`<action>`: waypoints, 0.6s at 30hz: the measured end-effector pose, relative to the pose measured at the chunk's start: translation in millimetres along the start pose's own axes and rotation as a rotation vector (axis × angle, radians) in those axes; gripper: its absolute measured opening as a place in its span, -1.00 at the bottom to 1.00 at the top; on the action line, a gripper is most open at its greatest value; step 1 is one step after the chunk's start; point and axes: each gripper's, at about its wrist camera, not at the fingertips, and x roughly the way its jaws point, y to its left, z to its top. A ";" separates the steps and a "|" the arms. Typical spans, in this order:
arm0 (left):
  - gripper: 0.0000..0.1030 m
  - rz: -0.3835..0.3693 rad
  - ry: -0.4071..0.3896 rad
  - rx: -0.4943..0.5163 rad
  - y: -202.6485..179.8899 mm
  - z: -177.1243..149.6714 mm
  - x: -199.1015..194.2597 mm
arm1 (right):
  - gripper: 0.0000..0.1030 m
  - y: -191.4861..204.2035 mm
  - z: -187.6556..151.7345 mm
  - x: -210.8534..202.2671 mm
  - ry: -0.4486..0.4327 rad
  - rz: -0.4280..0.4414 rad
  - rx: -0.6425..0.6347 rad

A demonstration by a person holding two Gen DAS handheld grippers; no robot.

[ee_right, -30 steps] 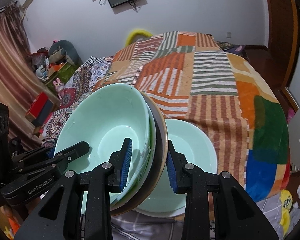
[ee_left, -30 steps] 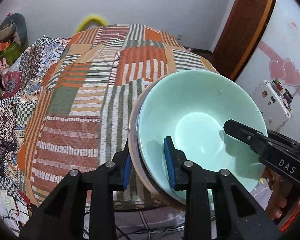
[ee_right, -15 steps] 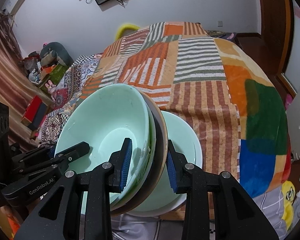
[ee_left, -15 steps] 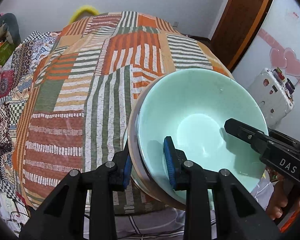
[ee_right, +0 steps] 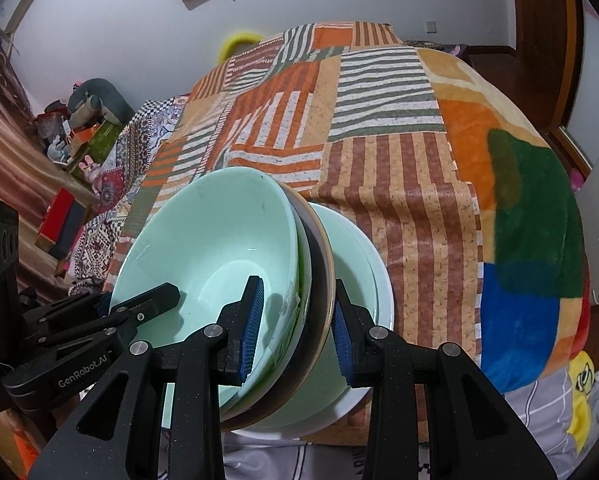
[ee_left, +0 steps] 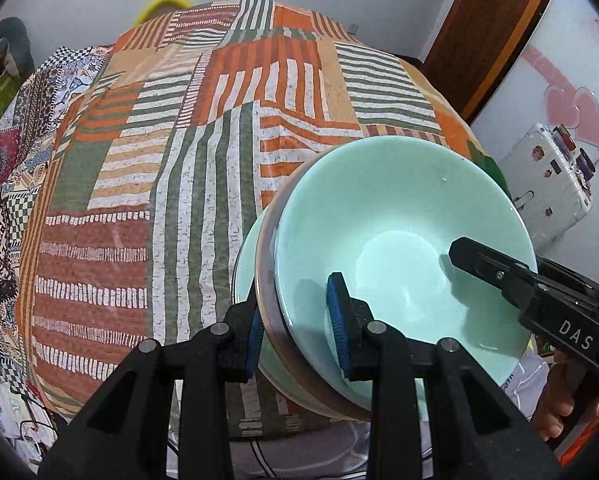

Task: Organize plates and bowls
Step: 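Lower the stack onto the large mint green plate and open the left tool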

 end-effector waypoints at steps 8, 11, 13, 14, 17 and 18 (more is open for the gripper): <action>-0.42 0.004 0.019 -0.001 1.4 -0.7 9.3 | -0.42 -2.2 -0.7 7.5 0.023 0.005 0.016; -0.41 0.004 0.015 0.001 1.2 -1.3 9.1 | -0.42 -1.8 -0.9 7.7 0.021 0.005 0.013; -0.41 0.004 0.014 0.002 1.3 -1.2 9.6 | -0.42 -1.7 -1.3 7.5 0.021 0.008 0.015; -0.41 0.004 0.013 0.002 1.0 -1.1 9.8 | -0.42 -1.8 -1.1 7.7 0.022 0.009 0.015; -0.41 -0.001 0.014 -0.003 2.1 -1.7 10.3 | -0.41 -1.4 -1.6 7.6 0.021 0.014 0.013; -0.41 -0.003 0.014 -0.004 2.4 -2.0 10.4 | -0.40 -1.6 -1.3 8.4 0.021 0.014 0.011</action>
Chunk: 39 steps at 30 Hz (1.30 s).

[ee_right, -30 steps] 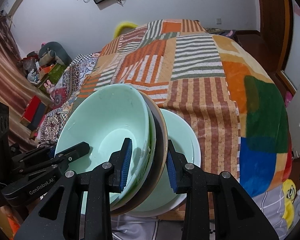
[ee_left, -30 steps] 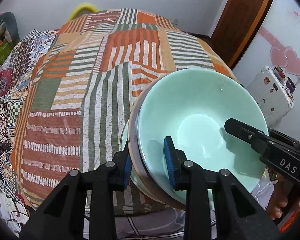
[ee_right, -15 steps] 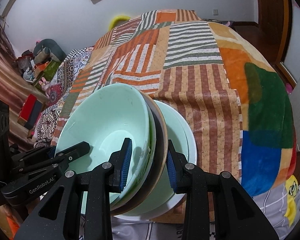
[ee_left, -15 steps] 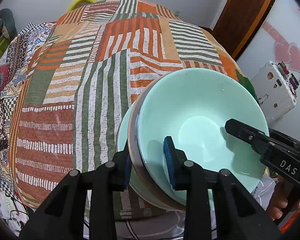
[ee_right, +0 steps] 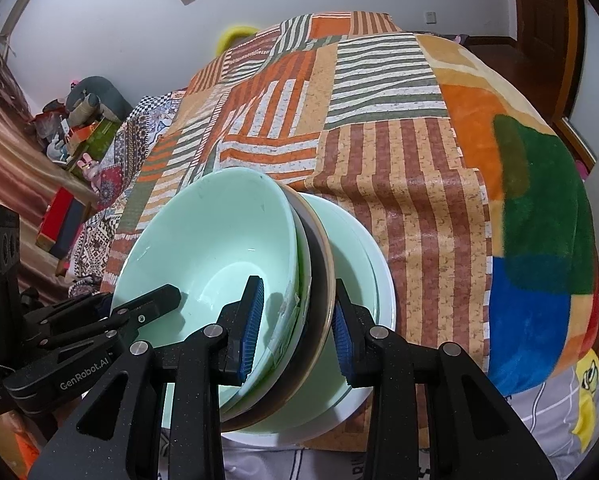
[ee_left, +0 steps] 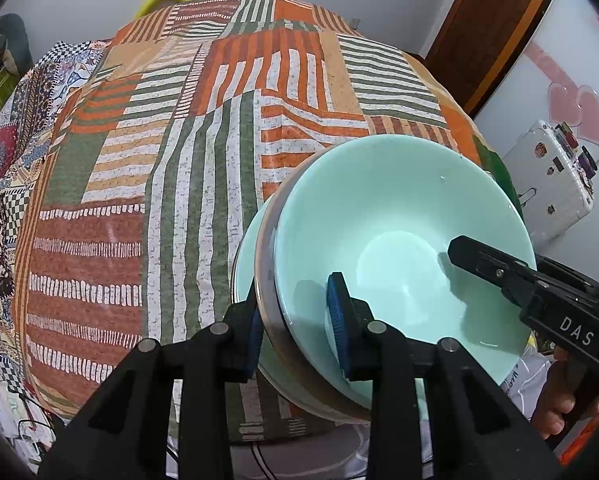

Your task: Organize plates and bowls

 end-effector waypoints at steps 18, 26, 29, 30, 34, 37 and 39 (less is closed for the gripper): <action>-0.15 0.037 -0.082 0.002 4.9 -7.0 -37.9 | 0.06 -3.7 -4.8 -22.1 -0.045 -0.016 -0.025; -0.12 0.024 -0.286 0.040 -8.4 -8.3 -109.5 | 0.06 17.4 0.4 -68.0 -0.181 -0.015 -0.110; 0.02 0.011 -0.385 0.056 -15.7 -11.6 -142.3 | 0.07 27.1 2.9 -92.8 -0.259 -0.007 -0.141; 0.08 0.009 -0.411 0.058 -17.2 -12.5 -149.8 | 0.09 28.8 2.9 -98.4 -0.277 -0.005 -0.147; 0.15 0.009 -0.535 0.084 -24.3 -19.4 -189.4 | 0.24 39.3 0.5 -129.7 -0.381 0.003 -0.175; 0.27 0.016 -0.607 0.102 -29.9 -25.1 -211.8 | 0.28 47.7 -1.5 -150.2 -0.450 0.016 -0.193; 0.35 0.013 -0.645 0.104 -31.7 -29.8 -223.8 | 0.30 52.6 -2.7 -163.5 -0.497 0.022 -0.205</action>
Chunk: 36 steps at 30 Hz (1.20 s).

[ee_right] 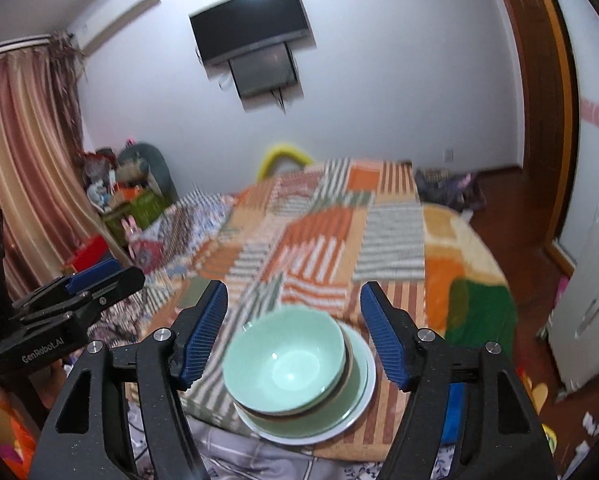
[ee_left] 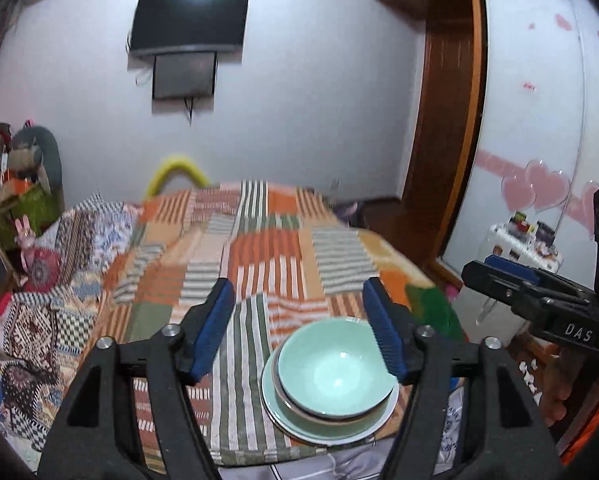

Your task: Organize plates and bowls

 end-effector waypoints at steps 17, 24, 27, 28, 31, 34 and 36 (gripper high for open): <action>0.94 0.030 -0.161 0.021 -5.6 3.0 -42.6 | 0.80 25.6 7.5 -29.8 -0.179 0.020 -0.059; 0.98 0.030 -0.164 0.005 -2.5 1.7 -40.2 | 0.95 25.5 6.0 -33.0 -0.200 0.014 -0.060; 0.98 0.030 -0.163 0.000 -3.0 1.3 -40.3 | 0.96 27.4 5.9 -32.3 -0.200 0.006 -0.069; 0.98 0.030 -0.162 -0.002 -3.3 0.9 -40.1 | 0.96 27.6 4.9 -33.6 -0.200 0.005 -0.070; 0.98 0.029 -0.161 -0.003 -3.9 0.7 -39.9 | 0.97 26.5 1.8 -36.1 -0.199 0.003 -0.070; 0.98 0.027 -0.160 -0.006 -3.2 0.8 -39.6 | 0.98 26.2 3.0 -36.6 -0.198 0.004 -0.066; 0.99 0.025 -0.159 -0.008 -2.3 0.7 -39.3 | 0.98 26.1 3.7 -36.9 -0.199 0.003 -0.064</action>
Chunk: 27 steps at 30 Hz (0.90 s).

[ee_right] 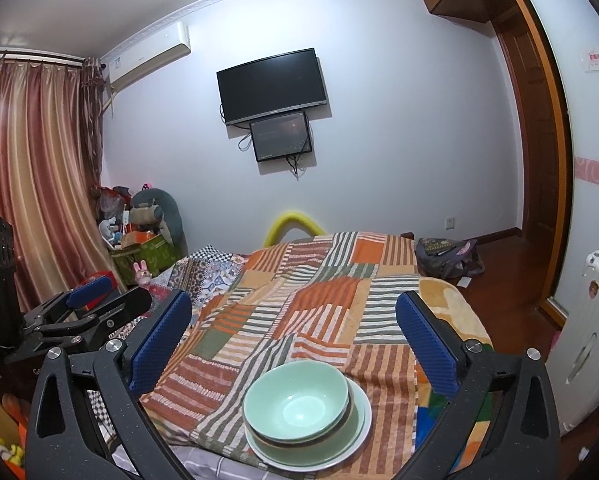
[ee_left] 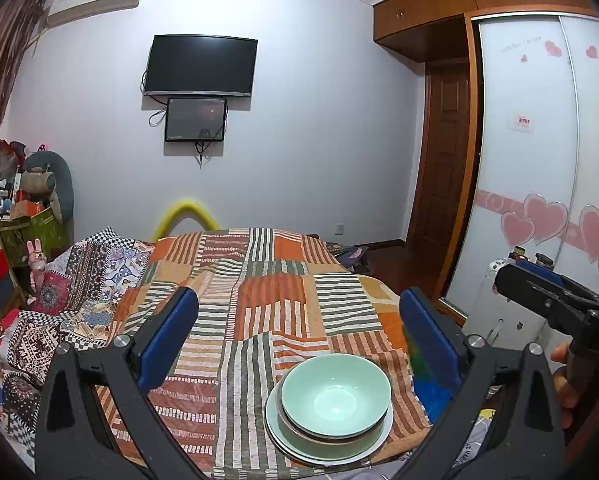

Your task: Organize plates and bowls

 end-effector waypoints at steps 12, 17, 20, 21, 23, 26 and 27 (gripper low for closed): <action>0.99 0.000 0.001 -0.001 1.4 -2.1 -1.4 | 0.99 -1.2 0.3 1.4 0.007 0.001 0.004; 0.99 -0.001 0.001 -0.005 3.2 -1.2 -0.9 | 0.99 -1.4 1.2 1.4 0.008 0.003 0.002; 0.99 -0.001 -0.001 -0.006 4.0 -0.6 -1.2 | 0.99 -1.6 1.5 0.8 0.006 0.003 0.000; 0.99 -0.001 -0.001 -0.006 4.0 -0.7 -1.2 | 0.99 -1.3 1.4 0.9 0.006 0.003 -0.001; 0.99 0.000 -0.001 -0.006 4.1 -0.4 -0.9 | 0.99 -1.2 1.4 0.9 0.007 0.004 0.000; 0.99 0.000 -0.002 -0.006 4.7 -0.6 -1.1 | 0.99 -1.0 1.5 0.8 0.008 0.005 0.001; 0.99 0.001 -0.001 -0.007 4.5 -0.6 -1.1 | 0.99 -1.1 1.5 0.8 0.008 0.005 0.000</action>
